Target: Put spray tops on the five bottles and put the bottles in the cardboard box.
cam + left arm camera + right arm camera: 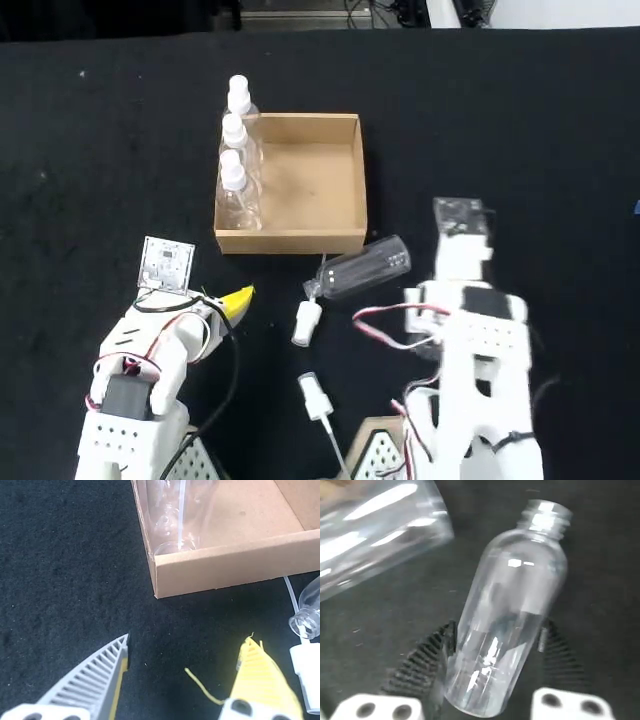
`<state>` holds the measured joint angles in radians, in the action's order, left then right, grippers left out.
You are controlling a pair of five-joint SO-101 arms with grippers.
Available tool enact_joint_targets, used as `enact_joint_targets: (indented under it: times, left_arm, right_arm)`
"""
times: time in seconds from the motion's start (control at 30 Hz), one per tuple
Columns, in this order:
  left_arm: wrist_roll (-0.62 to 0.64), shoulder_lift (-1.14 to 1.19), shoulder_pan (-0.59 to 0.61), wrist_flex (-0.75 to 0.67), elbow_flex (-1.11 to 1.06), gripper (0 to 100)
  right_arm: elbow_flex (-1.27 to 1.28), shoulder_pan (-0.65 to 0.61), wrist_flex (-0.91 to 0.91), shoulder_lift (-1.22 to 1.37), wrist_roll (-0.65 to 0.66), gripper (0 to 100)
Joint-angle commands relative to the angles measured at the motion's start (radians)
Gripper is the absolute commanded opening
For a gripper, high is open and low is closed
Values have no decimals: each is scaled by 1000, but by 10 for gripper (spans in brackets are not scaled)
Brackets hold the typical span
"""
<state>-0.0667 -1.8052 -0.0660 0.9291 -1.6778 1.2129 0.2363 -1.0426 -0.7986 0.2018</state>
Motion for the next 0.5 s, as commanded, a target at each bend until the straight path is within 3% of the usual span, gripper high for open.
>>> enact_joint_targets:
  times: [0.0,0.13,0.33,0.47]
  left_arm:
    - [-6,-12,7,0,-22,321]
    - [-6,-12,7,0,-22,321]
    - [-6,-11,7,0,-22,321]
    - [-6,-11,7,0,-22,321]
  right_arm:
    - [-61,242,68,-10,244,109]
    - [-128,405,71,-8,514,107]
    - [-162,537,71,-8,789,110]
    - [-145,548,38,-8,842,188]
